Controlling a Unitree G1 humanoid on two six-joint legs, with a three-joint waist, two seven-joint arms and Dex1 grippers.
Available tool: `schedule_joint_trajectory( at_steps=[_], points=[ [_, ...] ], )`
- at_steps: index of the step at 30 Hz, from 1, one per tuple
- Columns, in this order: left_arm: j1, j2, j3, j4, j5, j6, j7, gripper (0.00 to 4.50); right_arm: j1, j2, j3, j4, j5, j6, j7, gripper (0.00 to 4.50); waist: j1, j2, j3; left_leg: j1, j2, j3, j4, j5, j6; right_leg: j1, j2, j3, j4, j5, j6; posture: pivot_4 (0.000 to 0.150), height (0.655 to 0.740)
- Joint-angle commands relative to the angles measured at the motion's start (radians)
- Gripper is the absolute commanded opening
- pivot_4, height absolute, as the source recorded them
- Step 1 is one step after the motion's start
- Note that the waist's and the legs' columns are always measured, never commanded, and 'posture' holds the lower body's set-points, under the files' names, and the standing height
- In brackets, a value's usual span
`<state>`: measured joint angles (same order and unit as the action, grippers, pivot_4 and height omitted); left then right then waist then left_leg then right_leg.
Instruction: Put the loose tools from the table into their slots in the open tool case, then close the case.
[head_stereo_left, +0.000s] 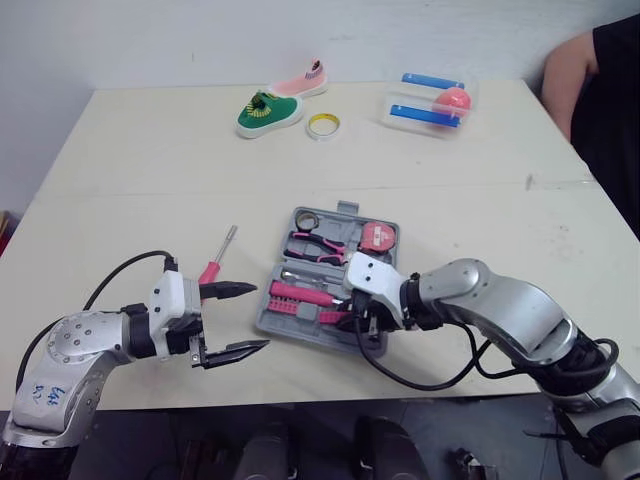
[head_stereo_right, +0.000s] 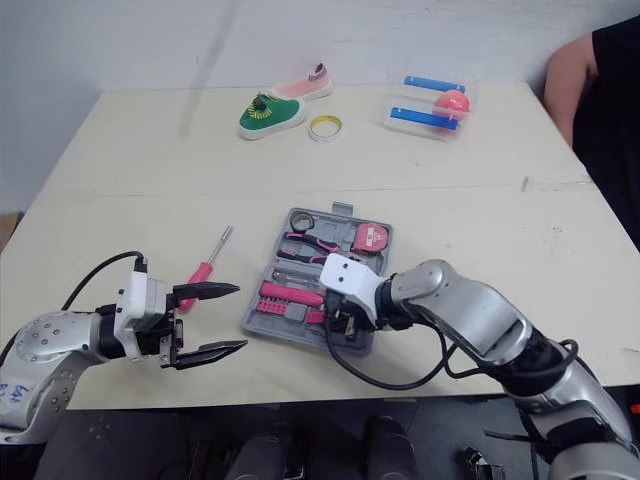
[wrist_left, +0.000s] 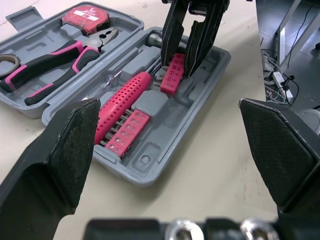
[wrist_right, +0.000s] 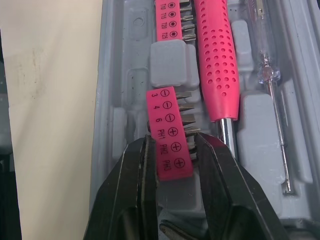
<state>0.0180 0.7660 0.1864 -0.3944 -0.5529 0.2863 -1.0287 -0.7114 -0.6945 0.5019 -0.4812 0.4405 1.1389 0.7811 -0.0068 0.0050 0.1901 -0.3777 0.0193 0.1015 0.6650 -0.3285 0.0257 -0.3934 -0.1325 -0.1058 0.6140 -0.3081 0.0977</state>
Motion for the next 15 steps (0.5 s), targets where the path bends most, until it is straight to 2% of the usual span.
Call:
schedule_joint_trajectory(
  at_steps=[1, 15],
  points=[
    [0.017, 0.003, 0.033, -0.046, -0.015, -0.003, 0.011, 4.50, -0.018, -0.007, -0.003, -0.016, -0.010, 0.024, -0.001, 0.75, 0.000, 0.000, 0.000, 0.000, 0.000, 0.000, 0.000, 0.000, 0.000, 0.000, 0.000, 0.000, 0.000, 0.000, 0.000, 0.150, 0.7400],
    [0.046, -0.001, 0.038, -0.053, -0.011, -0.013, 0.018, 4.50, -0.049, 0.105, 0.040, 0.045, -0.023, 0.079, -0.010, 0.75, -0.024, -0.001, -0.001, 0.000, 0.000, 0.000, 0.000, 0.000, 0.000, 0.000, 0.000, 0.000, 0.002, 0.000, 0.000, 0.150, 0.7400]
  ],
)
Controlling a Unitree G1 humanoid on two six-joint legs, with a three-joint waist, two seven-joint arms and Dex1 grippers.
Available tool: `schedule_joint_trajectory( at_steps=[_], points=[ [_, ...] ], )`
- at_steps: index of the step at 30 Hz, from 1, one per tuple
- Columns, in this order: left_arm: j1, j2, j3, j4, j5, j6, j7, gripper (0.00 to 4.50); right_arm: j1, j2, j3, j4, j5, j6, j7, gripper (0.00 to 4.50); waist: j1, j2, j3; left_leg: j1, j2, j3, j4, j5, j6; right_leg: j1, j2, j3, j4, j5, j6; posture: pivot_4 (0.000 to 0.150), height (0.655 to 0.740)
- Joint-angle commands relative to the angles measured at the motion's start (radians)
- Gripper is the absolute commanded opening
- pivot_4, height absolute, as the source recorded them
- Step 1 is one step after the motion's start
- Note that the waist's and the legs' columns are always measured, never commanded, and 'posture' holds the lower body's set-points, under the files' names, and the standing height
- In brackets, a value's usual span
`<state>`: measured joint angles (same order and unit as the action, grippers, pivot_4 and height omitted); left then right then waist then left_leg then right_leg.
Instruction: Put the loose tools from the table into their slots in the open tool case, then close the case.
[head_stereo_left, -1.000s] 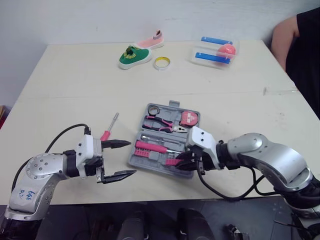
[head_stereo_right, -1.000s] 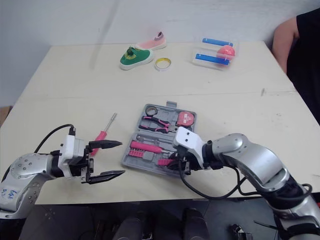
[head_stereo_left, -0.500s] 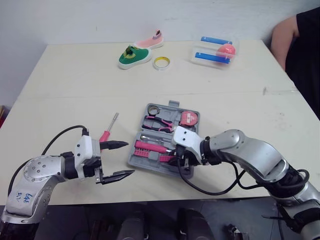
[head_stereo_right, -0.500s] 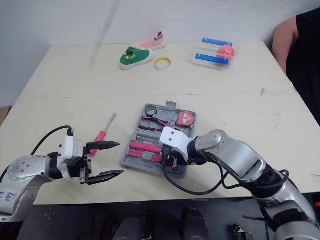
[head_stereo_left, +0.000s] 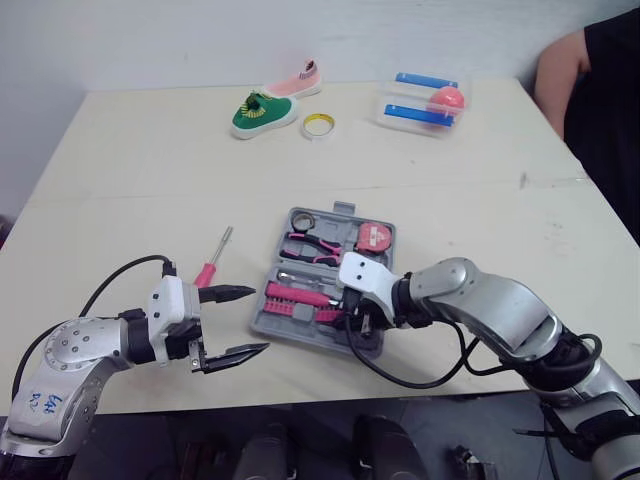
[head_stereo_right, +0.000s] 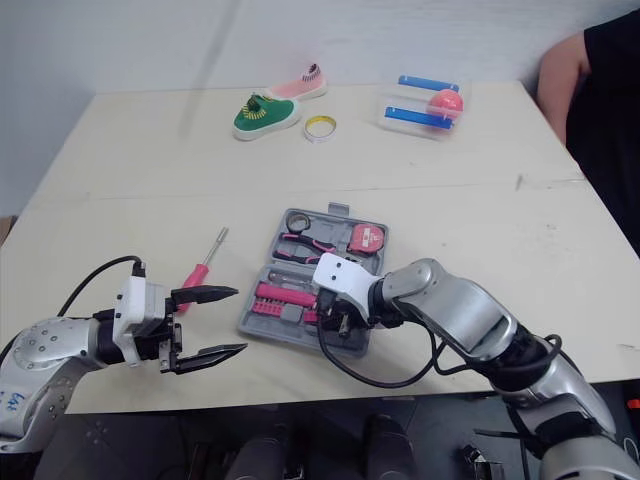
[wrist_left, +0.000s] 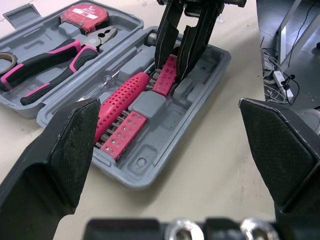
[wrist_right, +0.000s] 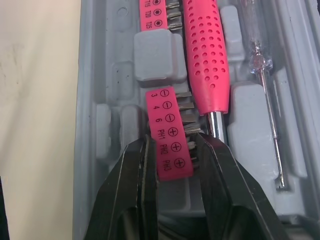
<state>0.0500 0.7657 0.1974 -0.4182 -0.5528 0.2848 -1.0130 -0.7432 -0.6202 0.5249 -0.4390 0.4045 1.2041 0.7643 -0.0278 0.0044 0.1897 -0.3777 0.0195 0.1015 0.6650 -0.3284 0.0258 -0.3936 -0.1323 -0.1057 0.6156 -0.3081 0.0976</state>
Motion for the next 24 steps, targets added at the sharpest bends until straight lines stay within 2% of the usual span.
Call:
schedule_joint_trajectory(
  at_steps=[1, 14, 24],
  points=[
    [0.017, -0.001, 0.027, -0.030, -0.012, -0.012, 0.002, 4.50, -0.020, 0.041, 0.015, 0.007, 0.019, 0.020, 0.009, 0.75, -0.006, 0.000, 0.000, 0.000, 0.000, 0.000, 0.000, 0.000, 0.000, 0.000, 0.000, 0.000, 0.000, 0.000, 0.000, 0.150, 0.7400],
    [0.052, -0.005, 0.029, -0.034, -0.011, -0.026, 0.005, 4.50, -0.033, 0.055, -0.008, -0.004, 0.043, 0.054, 0.032, 0.75, -0.003, -0.001, 0.000, 0.000, 0.000, 0.001, 0.000, 0.001, -0.001, -0.001, 0.000, 0.000, 0.002, 0.000, 0.000, 0.150, 0.7400],
    [0.059, -0.009, 0.019, -0.022, -0.008, -0.042, -0.006, 4.50, 0.003, 0.154, -0.026, 0.044, 0.040, 0.100, -0.039, 0.75, -0.005, -0.001, 0.000, 0.000, 0.000, 0.001, -0.001, 0.001, -0.001, -0.002, 0.000, 0.001, 0.002, 0.000, 0.000, 0.150, 0.7400]
  ],
)
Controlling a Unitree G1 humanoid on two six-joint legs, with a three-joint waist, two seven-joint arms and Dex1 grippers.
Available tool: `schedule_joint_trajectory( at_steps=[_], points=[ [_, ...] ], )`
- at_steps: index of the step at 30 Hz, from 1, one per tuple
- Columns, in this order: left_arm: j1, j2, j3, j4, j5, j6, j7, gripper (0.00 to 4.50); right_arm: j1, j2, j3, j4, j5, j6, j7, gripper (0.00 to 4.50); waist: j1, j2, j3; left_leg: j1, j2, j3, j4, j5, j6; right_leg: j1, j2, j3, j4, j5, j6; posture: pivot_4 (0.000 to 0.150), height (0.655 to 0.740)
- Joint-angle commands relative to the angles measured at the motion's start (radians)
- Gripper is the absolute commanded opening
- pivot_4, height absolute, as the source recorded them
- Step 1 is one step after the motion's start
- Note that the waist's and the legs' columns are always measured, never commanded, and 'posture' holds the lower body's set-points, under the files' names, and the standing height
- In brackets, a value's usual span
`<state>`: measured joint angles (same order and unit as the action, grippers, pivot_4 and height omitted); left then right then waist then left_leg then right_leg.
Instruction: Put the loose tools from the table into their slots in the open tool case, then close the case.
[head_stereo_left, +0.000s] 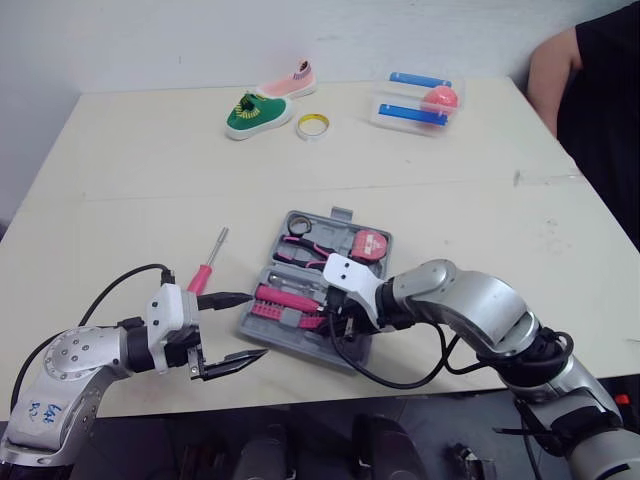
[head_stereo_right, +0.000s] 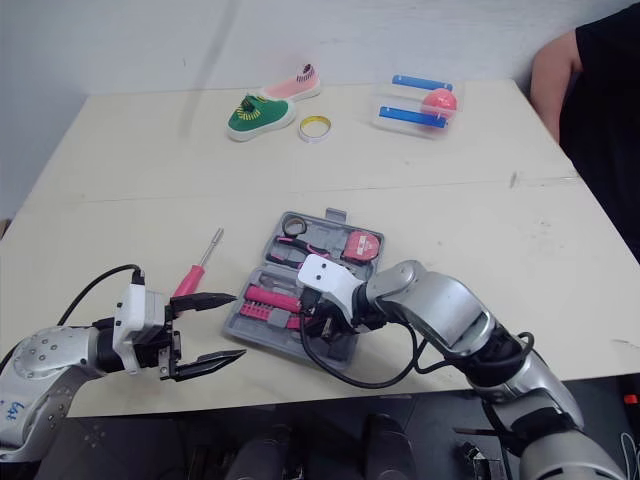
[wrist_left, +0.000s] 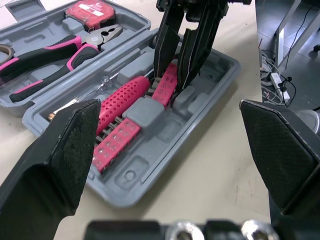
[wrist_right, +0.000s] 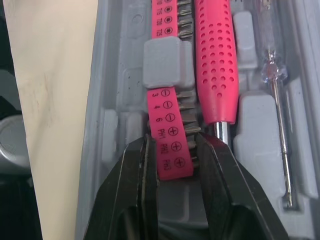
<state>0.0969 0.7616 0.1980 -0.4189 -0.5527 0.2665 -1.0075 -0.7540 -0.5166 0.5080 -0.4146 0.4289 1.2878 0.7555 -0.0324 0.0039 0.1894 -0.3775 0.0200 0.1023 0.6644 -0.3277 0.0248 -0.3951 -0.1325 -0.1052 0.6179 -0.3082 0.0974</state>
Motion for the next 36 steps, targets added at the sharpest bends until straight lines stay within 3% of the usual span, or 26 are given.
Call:
schedule_joint_trajectory(
  at_steps=[1, 8, 14, 19, 24, 27, 32, 36],
  points=[
    [0.014, -0.003, 0.017, -0.020, -0.007, -0.024, -0.013, 4.50, 0.020, 0.058, -0.013, 0.015, 0.020, 0.028, -0.036, 0.75, -0.001, 0.000, 0.000, 0.000, 0.000, 0.000, 0.000, 0.000, 0.000, 0.000, 0.000, 0.000, 0.000, 0.000, 0.000, 0.150, 0.7400],
    [0.019, 0.000, 0.015, -0.017, -0.006, -0.027, -0.015, 4.50, 0.047, 0.085, -0.060, -0.012, 0.036, 0.039, -0.060, 0.75, -0.002, 0.000, 0.000, 0.001, 0.000, 0.000, 0.000, 0.000, 0.000, 0.000, 0.000, 0.000, 0.001, 0.000, 0.000, 0.150, 0.7400],
    [0.012, 0.008, 0.022, -0.010, -0.013, -0.016, -0.019, 4.50, 0.019, 0.004, -0.156, -0.049, 0.138, -0.017, 0.077, 3.42, 0.002, 0.000, 0.000, 0.000, 0.000, 0.000, 0.000, 0.000, 0.000, -0.001, 0.000, 0.000, 0.000, 0.000, 0.000, 0.150, 0.7400],
    [0.017, 0.020, 0.039, -0.007, -0.028, 0.007, -0.024, 4.50, 0.014, -0.118, -0.206, -0.023, 0.175, -0.141, 0.219, 3.42, 0.005, 0.000, 0.000, -0.001, 0.000, 0.000, 0.000, -0.001, 0.001, 0.000, -0.001, 0.000, -0.001, 0.000, 0.000, 0.150, 0.7400],
    [0.003, -0.001, 0.057, 0.000, -0.023, -0.004, -0.006, 4.50, 0.143, -0.068, -0.314, 0.007, 0.208, -0.445, 0.341, 3.42, 0.003, -0.001, 0.000, -0.001, 0.000, 0.001, -0.002, -0.001, 0.001, 0.000, 0.000, 0.000, -0.003, 0.000, 0.000, 0.150, 0.7400],
    [-0.014, -0.001, 0.057, 0.015, -0.015, -0.016, -0.011, 4.50, 0.250, -0.035, -0.286, 0.057, 0.111, -0.663, 0.354, 2.64, 0.005, -0.001, 0.000, -0.001, 0.000, 0.001, -0.001, -0.001, 0.001, 0.001, 0.001, -0.001, -0.003, 0.000, 0.000, 0.150, 0.7400],
    [-0.045, 0.008, 0.048, 0.025, -0.012, -0.009, -0.013, 4.50, 0.314, 0.009, -0.177, 0.173, -0.090, -0.965, 0.353, 0.32, 0.004, -0.002, 0.000, 0.000, -0.001, 0.004, 0.000, -0.001, 0.002, 0.000, 0.001, -0.002, 0.000, 0.000, 0.001, 0.150, 0.7400],
    [-0.057, 0.016, 0.047, 0.025, -0.010, 0.001, -0.014, 4.50, 0.321, 0.025, -0.123, 0.276, -0.192, -1.095, 0.349, 0.14, 0.004, -0.003, 0.000, 0.003, -0.001, 0.004, 0.000, 0.000, 0.002, 0.001, 0.000, -0.002, 0.001, 0.001, 0.001, 0.150, 0.7400]
  ],
)
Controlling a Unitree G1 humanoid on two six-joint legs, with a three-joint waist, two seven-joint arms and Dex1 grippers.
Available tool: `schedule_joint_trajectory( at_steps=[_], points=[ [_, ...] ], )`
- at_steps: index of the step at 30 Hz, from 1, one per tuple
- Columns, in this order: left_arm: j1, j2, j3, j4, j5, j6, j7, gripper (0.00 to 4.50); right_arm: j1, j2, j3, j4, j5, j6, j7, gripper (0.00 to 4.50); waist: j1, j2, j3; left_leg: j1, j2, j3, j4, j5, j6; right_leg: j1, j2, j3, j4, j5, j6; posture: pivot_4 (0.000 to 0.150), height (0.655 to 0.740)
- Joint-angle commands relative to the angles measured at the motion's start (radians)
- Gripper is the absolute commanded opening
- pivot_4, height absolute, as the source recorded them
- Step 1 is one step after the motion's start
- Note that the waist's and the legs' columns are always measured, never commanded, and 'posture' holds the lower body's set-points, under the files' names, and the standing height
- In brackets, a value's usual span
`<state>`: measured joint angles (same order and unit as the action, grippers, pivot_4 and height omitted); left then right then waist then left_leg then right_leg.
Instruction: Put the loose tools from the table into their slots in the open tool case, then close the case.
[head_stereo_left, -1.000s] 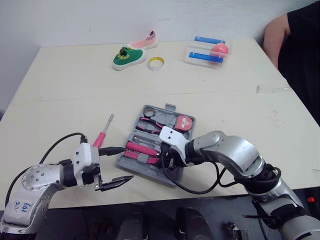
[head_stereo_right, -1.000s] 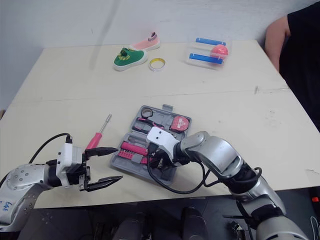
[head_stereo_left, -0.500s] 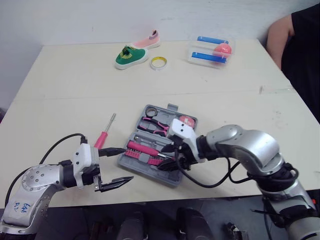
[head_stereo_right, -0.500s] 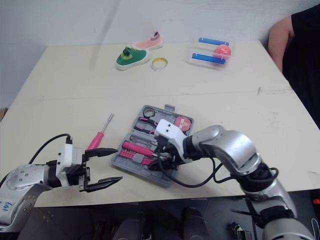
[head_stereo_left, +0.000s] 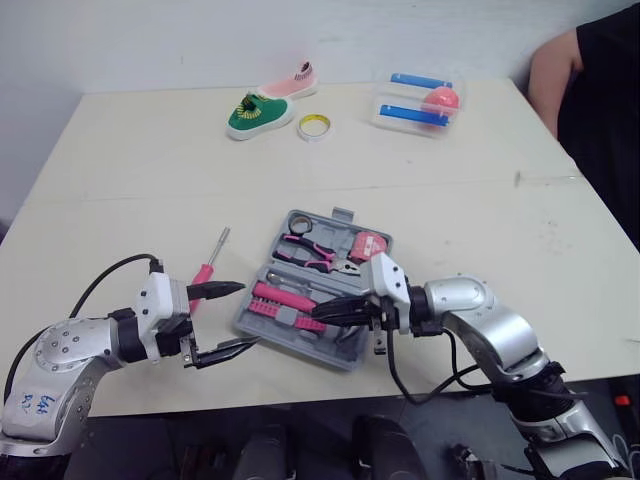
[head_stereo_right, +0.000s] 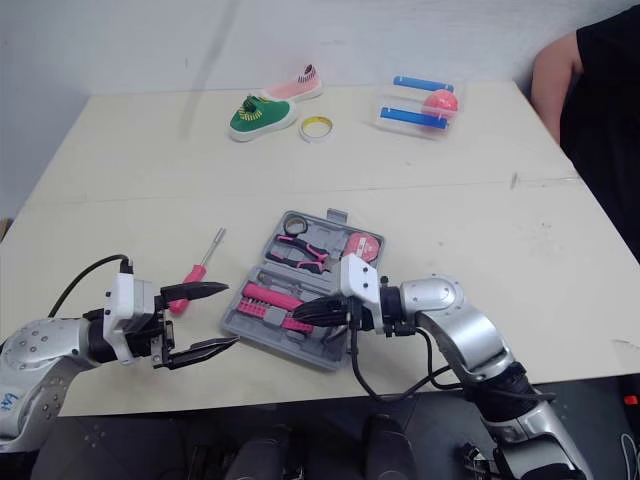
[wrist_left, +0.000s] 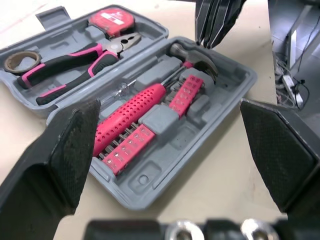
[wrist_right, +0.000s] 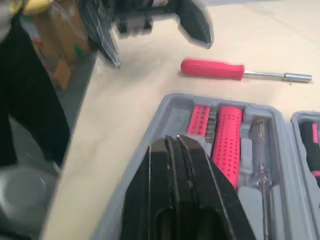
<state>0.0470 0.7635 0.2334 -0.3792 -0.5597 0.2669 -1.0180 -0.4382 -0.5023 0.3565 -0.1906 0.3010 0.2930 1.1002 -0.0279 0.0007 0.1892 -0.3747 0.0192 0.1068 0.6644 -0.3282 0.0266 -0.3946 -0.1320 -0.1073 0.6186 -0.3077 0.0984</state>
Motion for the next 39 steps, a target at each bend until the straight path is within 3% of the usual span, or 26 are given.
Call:
schedule_joint_trajectory(
  at_steps=[1, 8, 25, 29, 32, 35, 39],
  points=[
    [-0.006, 0.015, 0.014, -0.018, -0.004, 0.004, -0.003, 4.50, 0.003, 0.016, 0.030, 0.071, -0.079, -0.116, -0.003, 0.14, 0.000, 0.000, 0.000, 0.000, 0.000, 0.000, 0.000, 0.000, 0.000, 0.000, 0.000, 0.000, 0.000, 0.000, 0.000, 0.150, 0.7400],
    [0.000, 0.023, 0.023, -0.040, -0.009, 0.027, 0.005, 4.50, 0.006, -0.001, 0.073, 0.156, -0.185, -0.160, -0.009, 0.14, 0.000, 0.000, 0.000, 0.001, 0.000, 0.000, 0.000, 0.000, -0.001, 0.000, 0.000, 0.001, 0.000, 0.000, 0.000, 0.150, 0.7400],
    [-0.008, 0.029, 0.023, -0.038, -0.014, 0.038, 0.011, 4.50, -0.081, 0.011, 0.163, 0.035, -0.206, 0.189, 0.002, 0.14, -0.003, -0.002, -0.001, 0.004, 0.002, -0.001, 0.000, 0.000, -0.003, 0.002, -0.001, 0.003, 0.000, -0.001, -0.002, 0.150, 0.7400],
    [-0.015, 0.031, 0.019, -0.034, -0.011, 0.037, 0.009, 4.50, -0.062, 0.057, 0.084, 0.022, -0.106, 0.091, 0.029, 0.14, -0.002, -0.002, -0.001, 0.004, 0.002, -0.001, 0.000, 0.000, -0.004, 0.001, -0.001, 0.003, 0.000, -0.002, -0.003, 0.150, 0.7400],
    [-0.022, 0.038, 0.036, -0.021, -0.014, 0.032, 0.004, 4.50, -0.041, 0.084, -0.063, 0.061, -0.006, -0.050, 0.043, 0.14, 0.000, -0.002, -0.001, 0.002, 0.002, -0.001, -0.001, 0.000, -0.004, 0.001, 0.000, 0.002, 0.002, -0.002, -0.003, 0.150, 0.7400],
    [-0.030, 0.036, 0.075, 0.007, -0.018, 0.027, 0.015, 4.50, -0.013, 0.062, -0.184, 0.058, 0.114, -0.097, 0.110, 0.14, 0.000, -0.002, 0.000, 0.002, 0.001, -0.001, -0.001, 0.000, -0.002, 0.001, -0.001, 0.002, 0.001, -0.001, -0.002, 0.150, 0.7400],
    [-0.014, 0.028, 0.143, 0.043, -0.017, 0.020, 0.032, 4.50, 0.021, 0.008, -0.286, 0.062, 0.155, -0.143, 0.126, 0.14, 0.001, -0.002, 0.000, 0.002, 0.001, -0.001, -0.001, -0.001, -0.001, 0.002, -0.001, 0.002, 0.001, -0.001, -0.002, 0.150, 0.7400]
  ],
)
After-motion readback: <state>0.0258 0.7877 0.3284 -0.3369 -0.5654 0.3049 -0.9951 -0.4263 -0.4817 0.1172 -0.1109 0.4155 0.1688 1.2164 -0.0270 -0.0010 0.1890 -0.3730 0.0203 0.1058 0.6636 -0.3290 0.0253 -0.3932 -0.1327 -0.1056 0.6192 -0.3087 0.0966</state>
